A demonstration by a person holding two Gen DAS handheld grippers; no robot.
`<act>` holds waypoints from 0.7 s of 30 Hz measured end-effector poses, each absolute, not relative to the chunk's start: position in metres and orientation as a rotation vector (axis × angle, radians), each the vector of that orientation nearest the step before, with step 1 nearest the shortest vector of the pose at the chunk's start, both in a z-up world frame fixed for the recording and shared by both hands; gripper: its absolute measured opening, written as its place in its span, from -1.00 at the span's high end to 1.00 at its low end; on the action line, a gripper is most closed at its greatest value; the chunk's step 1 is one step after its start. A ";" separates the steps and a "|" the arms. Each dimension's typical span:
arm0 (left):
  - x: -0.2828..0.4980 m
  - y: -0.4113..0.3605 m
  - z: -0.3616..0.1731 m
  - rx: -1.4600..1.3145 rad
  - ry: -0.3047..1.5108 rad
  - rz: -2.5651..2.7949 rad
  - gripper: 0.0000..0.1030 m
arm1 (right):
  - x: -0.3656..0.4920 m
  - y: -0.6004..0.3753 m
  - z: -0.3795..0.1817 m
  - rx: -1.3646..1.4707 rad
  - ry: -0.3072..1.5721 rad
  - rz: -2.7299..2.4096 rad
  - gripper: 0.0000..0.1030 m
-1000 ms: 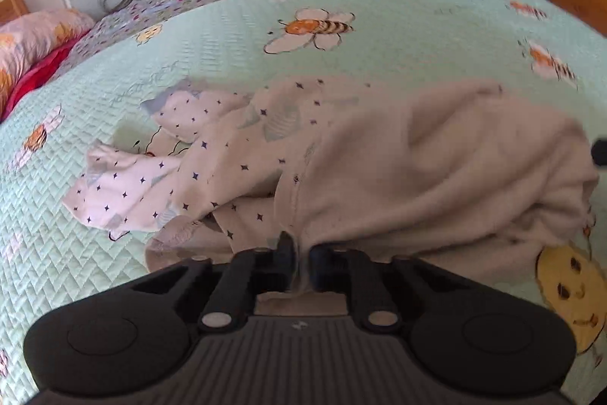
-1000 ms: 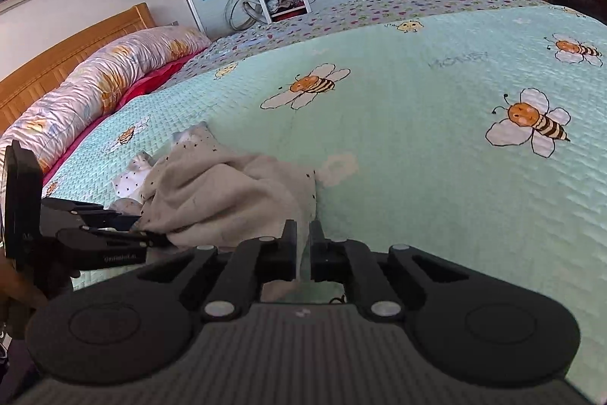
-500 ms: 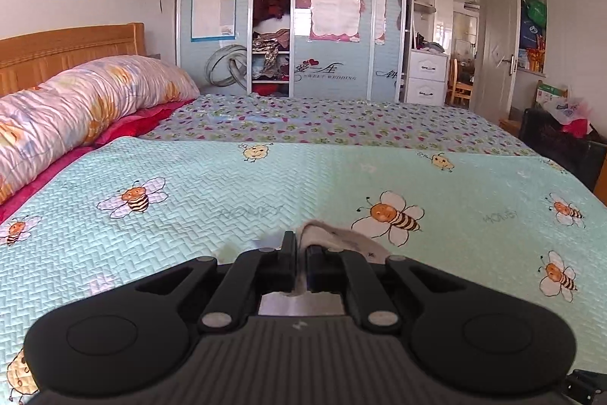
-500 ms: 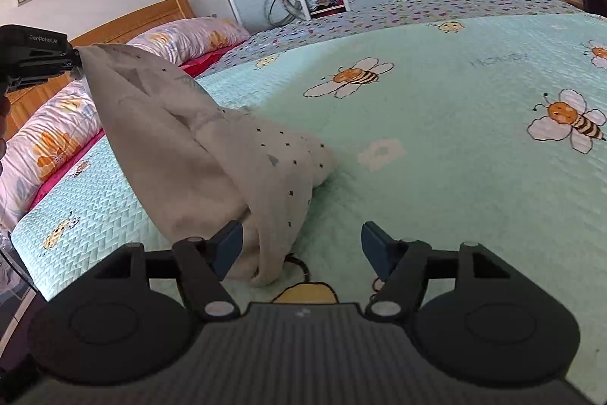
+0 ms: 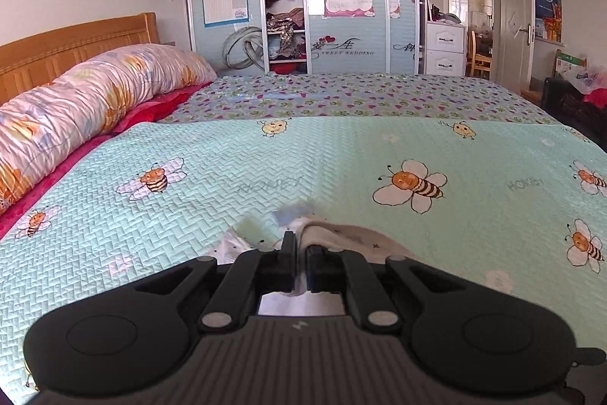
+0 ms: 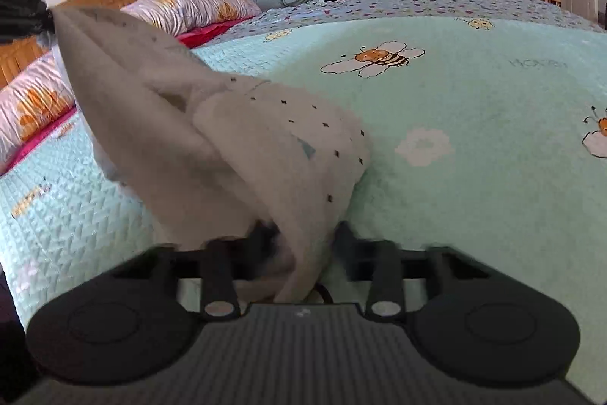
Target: Fold clothes
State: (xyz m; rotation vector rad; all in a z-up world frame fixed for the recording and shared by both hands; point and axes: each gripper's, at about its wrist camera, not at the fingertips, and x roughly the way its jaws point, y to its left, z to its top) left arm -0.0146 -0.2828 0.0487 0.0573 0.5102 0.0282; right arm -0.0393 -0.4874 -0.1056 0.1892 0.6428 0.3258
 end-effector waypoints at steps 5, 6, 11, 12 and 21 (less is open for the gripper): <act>-0.017 -0.302 0.059 0.042 0.525 -0.024 0.91 | -0.044 -0.520 -0.076 0.373 0.569 0.319 0.85; -0.019 -0.310 0.063 0.042 0.522 -0.035 0.91 | -0.047 -0.529 -0.067 0.409 0.546 0.317 0.85; -0.024 -0.346 0.082 0.047 0.514 -0.088 0.91 | -0.083 -0.586 -0.002 0.438 0.352 0.223 0.85; -0.024 -0.355 0.083 0.061 0.514 -0.093 0.91 | -0.092 -0.599 0.010 0.436 0.318 0.195 0.85; -0.020 -0.434 0.049 0.270 0.552 -0.110 0.91 | -0.128 -0.660 0.006 0.413 0.301 -0.007 0.85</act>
